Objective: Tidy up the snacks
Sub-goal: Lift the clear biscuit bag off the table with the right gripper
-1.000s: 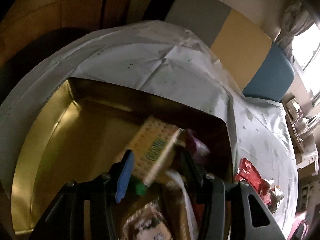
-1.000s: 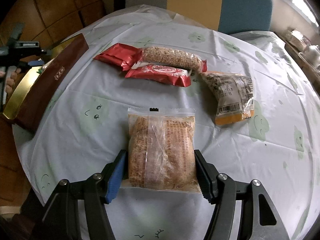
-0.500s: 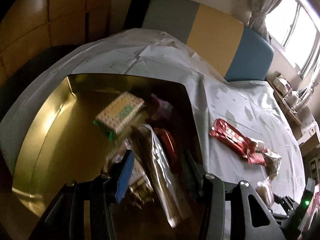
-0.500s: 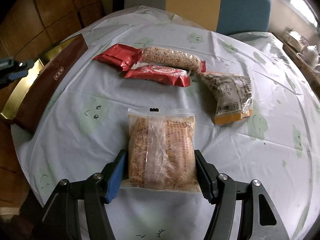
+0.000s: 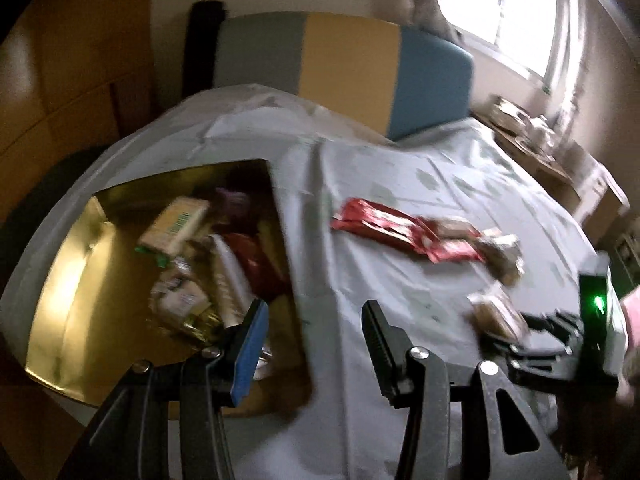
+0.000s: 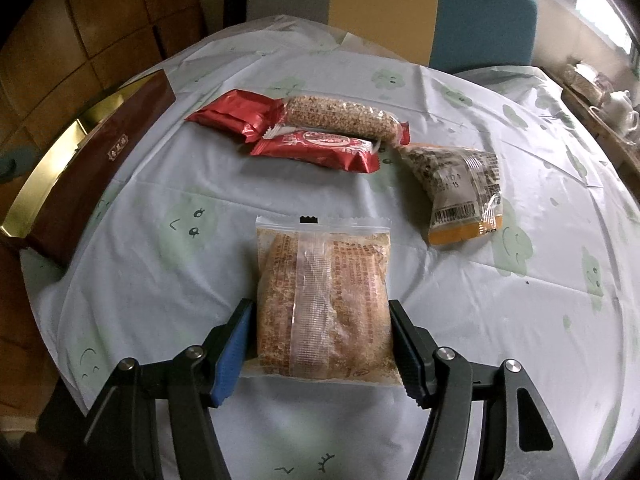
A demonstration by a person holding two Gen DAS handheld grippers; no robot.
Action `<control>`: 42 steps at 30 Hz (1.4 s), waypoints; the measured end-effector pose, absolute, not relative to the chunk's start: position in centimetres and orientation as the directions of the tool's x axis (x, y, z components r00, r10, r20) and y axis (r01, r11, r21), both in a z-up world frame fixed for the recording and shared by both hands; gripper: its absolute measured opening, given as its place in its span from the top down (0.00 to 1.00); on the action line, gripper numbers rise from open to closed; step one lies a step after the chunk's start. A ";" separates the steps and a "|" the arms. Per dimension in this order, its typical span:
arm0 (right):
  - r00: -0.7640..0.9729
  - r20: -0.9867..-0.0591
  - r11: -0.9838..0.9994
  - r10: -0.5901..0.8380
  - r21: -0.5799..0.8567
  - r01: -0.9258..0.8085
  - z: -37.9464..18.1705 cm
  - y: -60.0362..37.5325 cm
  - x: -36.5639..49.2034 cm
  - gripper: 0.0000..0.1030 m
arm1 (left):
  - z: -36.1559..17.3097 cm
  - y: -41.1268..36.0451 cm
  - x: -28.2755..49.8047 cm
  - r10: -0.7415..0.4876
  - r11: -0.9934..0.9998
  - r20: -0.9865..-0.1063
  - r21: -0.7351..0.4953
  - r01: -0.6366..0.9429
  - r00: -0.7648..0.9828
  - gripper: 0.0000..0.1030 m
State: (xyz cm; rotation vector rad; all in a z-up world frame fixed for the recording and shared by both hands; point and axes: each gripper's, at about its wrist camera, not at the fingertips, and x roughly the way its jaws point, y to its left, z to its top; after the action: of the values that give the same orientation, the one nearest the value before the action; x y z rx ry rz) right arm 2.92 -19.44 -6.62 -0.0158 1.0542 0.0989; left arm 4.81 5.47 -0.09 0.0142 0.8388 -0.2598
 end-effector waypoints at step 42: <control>0.453 -0.886 0.995 0.097 0.077 -0.063 -6.3 -19.8 3.4 0.40 | -7.8 -1.0 1.4 -0.338 0.856 -0.795 -0.038 0.515 0.504 0.52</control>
State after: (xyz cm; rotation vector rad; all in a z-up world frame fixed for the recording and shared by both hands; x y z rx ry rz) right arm 3.41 -19.78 -6.27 0.0350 1.0968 0.0988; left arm 1.36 -0.97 -7.81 0.2144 0.9068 -0.5197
